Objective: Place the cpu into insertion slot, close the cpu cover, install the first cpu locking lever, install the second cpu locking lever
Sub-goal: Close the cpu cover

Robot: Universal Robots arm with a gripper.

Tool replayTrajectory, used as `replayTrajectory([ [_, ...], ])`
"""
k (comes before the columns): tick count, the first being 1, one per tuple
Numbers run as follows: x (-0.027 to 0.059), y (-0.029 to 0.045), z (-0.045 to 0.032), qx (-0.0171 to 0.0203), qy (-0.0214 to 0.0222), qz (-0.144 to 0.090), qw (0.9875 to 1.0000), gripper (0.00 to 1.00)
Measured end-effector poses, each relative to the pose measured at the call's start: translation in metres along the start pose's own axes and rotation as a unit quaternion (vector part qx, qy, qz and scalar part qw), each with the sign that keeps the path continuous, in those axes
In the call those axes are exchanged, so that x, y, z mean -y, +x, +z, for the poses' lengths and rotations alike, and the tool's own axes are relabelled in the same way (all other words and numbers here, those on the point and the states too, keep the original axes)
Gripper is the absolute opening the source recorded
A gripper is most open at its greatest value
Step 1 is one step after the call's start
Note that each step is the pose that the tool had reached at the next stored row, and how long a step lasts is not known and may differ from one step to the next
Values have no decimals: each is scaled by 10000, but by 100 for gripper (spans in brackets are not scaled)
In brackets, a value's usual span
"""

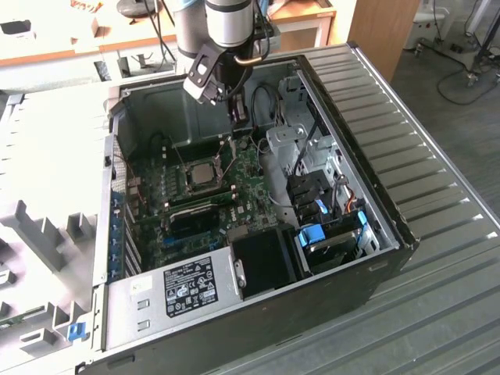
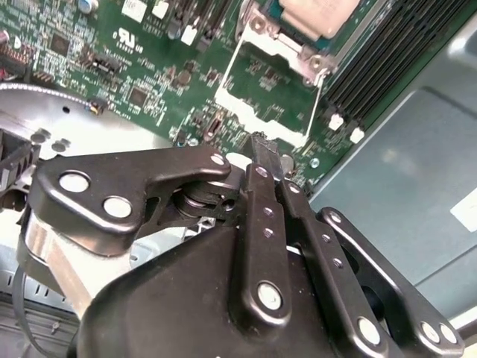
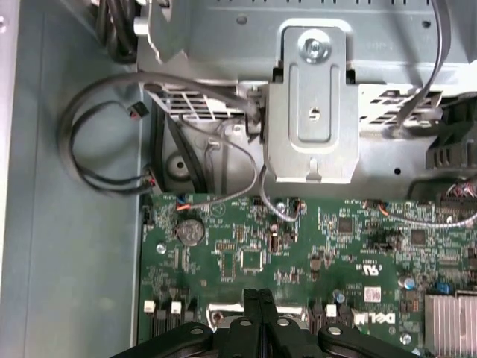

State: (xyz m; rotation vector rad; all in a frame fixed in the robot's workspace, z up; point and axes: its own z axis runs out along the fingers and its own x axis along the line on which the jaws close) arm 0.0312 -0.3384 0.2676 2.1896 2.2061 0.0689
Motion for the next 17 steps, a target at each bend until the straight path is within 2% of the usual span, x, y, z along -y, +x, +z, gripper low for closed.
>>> replayTrajectory([
  [5, -66, 1, 9, 0, 0, 0, 10000, 11],
  [9, -67, 1, 9, 6, 0, 0, 10000, 11],
  [12, -70, 1, 10, 7, 30, 0, 10000, 11],
  [17, -71, 1, 10, 7, 34, 0, 10000, 11],
])
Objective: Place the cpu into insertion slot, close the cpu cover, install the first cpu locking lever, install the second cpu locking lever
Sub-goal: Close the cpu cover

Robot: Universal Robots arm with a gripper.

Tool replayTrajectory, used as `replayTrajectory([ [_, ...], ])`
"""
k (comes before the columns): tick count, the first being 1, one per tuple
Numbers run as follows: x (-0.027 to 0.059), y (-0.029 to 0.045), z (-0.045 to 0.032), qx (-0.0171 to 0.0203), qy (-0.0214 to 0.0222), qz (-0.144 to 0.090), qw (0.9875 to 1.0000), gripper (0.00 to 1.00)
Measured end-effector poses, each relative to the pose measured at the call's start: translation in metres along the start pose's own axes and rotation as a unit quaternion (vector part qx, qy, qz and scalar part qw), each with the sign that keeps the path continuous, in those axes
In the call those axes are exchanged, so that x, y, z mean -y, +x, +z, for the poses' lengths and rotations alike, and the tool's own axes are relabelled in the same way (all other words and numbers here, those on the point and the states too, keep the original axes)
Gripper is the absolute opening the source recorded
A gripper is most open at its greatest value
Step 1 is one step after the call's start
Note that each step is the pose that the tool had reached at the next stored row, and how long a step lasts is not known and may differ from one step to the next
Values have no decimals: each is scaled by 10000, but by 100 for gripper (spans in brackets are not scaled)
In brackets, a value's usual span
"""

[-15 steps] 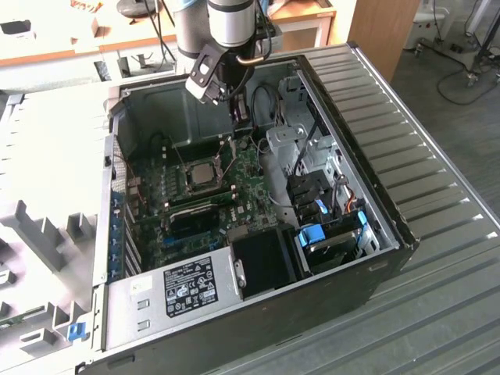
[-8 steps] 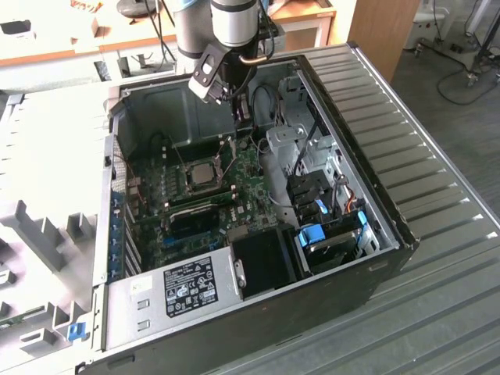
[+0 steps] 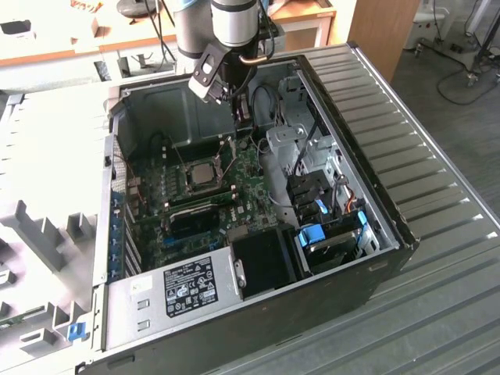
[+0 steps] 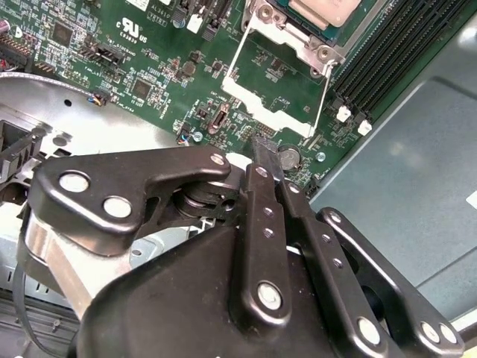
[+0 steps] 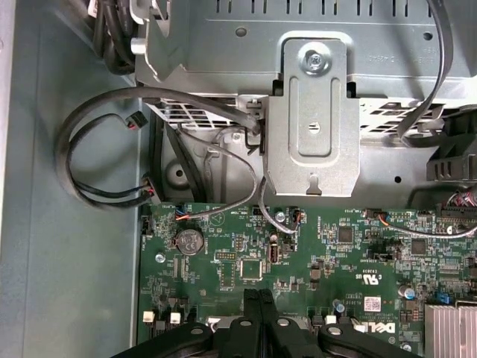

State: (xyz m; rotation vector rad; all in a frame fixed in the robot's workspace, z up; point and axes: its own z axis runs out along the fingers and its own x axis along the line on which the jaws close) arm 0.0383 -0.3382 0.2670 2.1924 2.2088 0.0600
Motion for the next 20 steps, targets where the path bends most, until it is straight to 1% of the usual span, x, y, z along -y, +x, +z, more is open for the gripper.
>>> replayTrajectory([
  [2, -10, 1, 7, 2, 12, 0, 10000, 11],
  [5, -30, 0, 28, 28, 52, -1, 10000, 11],
  [9, -64, -1, 54, 35, 94, -2, 9999, 11],
  [15, -90, -2, 132, 36, 122, -2, 9999, 11],
  [20, -95, -2, 204, 36, 127, -1, 9999, 11],
])
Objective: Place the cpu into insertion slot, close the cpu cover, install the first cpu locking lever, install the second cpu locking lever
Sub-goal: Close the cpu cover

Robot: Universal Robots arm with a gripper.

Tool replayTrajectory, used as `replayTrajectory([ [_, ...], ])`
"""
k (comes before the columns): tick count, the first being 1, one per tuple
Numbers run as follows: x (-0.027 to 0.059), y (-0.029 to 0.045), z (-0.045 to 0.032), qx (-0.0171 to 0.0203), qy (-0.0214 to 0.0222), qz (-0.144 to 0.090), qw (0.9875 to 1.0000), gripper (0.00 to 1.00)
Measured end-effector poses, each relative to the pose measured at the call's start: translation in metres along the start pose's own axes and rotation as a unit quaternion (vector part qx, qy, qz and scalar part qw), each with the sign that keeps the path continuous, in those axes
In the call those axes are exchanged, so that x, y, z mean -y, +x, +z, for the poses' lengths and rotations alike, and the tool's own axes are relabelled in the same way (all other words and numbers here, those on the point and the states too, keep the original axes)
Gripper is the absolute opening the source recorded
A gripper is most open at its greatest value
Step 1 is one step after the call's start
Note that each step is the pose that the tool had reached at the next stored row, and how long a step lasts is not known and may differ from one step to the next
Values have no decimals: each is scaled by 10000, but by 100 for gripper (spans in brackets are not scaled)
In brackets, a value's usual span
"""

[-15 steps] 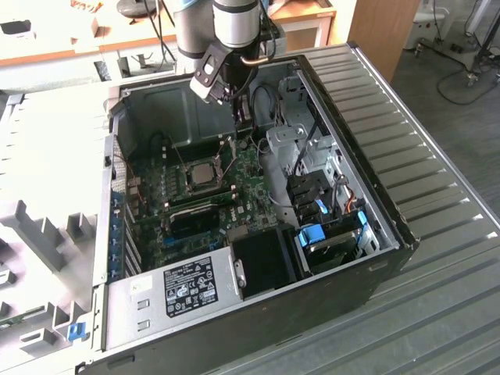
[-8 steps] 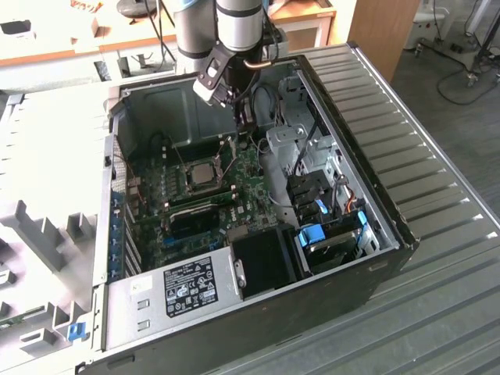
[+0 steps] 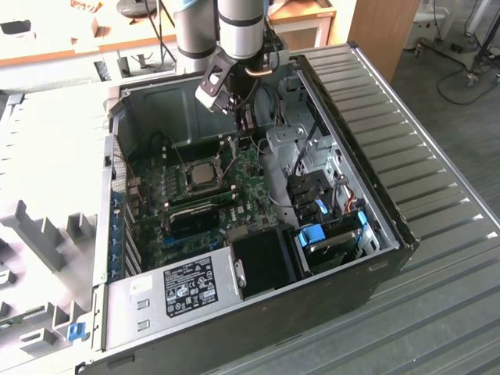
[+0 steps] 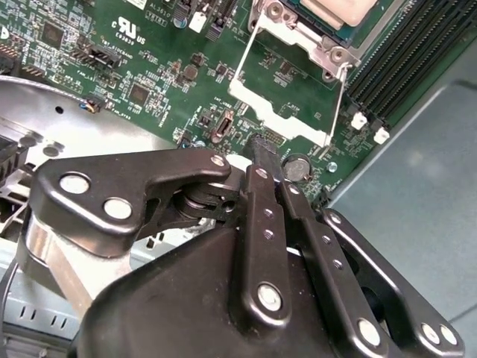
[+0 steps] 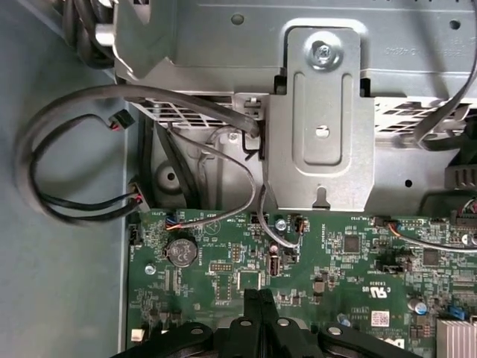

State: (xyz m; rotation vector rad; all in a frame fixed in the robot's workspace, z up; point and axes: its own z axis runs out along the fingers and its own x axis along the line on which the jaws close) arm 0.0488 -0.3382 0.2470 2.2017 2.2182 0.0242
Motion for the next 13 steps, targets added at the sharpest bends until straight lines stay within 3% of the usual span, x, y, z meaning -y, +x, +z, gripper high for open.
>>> replayTrajectory([
  [5, 0, 0, 57, 1, 0, -1, 10000, 11],
  [13, 15, 1, 64, -2, 0, -1, 10000, 11],
])
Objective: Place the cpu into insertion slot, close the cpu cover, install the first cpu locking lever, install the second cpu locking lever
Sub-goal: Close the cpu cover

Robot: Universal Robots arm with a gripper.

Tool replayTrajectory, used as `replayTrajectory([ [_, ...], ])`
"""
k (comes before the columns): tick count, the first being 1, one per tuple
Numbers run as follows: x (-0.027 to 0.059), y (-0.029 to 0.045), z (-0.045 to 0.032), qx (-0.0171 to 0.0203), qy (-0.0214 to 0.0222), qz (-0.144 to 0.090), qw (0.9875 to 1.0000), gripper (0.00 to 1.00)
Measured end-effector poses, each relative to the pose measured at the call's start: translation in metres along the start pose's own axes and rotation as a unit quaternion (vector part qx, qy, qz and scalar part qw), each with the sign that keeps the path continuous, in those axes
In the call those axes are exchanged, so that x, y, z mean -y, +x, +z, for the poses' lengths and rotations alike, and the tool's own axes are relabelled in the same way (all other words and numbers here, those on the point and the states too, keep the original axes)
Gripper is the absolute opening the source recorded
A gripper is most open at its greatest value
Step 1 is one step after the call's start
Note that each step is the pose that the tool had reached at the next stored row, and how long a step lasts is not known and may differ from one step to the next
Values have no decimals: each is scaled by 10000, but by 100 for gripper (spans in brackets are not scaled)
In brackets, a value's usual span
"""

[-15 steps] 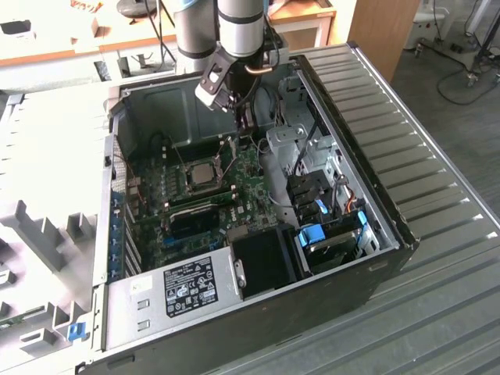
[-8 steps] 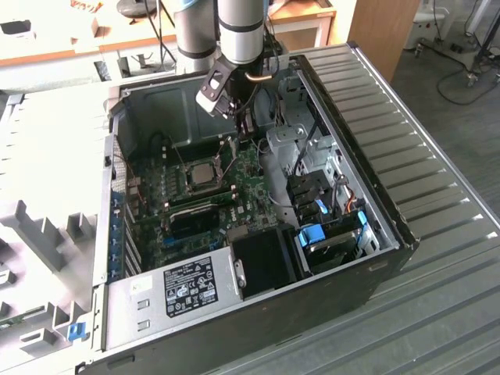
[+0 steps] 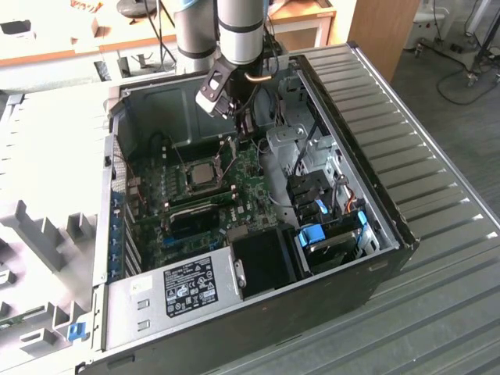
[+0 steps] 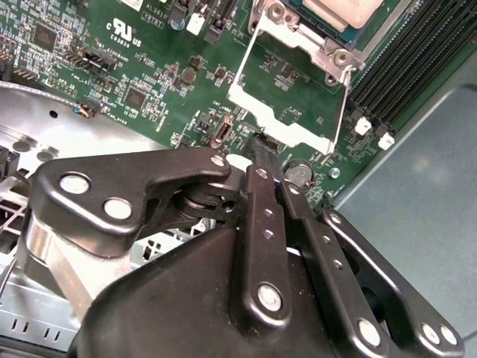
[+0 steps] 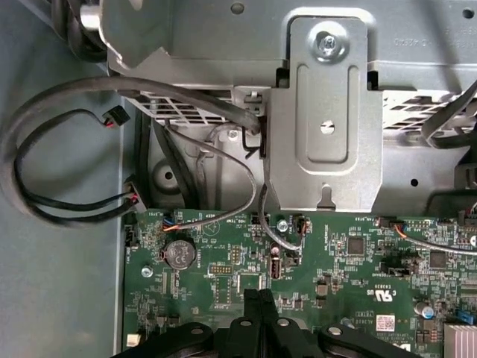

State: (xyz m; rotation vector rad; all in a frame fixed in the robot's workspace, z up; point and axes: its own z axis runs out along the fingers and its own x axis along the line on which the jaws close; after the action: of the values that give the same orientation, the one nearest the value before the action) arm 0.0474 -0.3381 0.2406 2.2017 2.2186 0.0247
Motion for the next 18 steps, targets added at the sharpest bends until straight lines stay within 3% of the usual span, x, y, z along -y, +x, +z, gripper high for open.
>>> replayTrajectory([
  [4, 48, 0, 5, -25, 0, 1, 10000, 11],
  [8, 129, 1, 7, -76, -1, 3, 10000, 11],
  [18, 448, 3, 17, -174, -1, 17, 9998, 11],
])
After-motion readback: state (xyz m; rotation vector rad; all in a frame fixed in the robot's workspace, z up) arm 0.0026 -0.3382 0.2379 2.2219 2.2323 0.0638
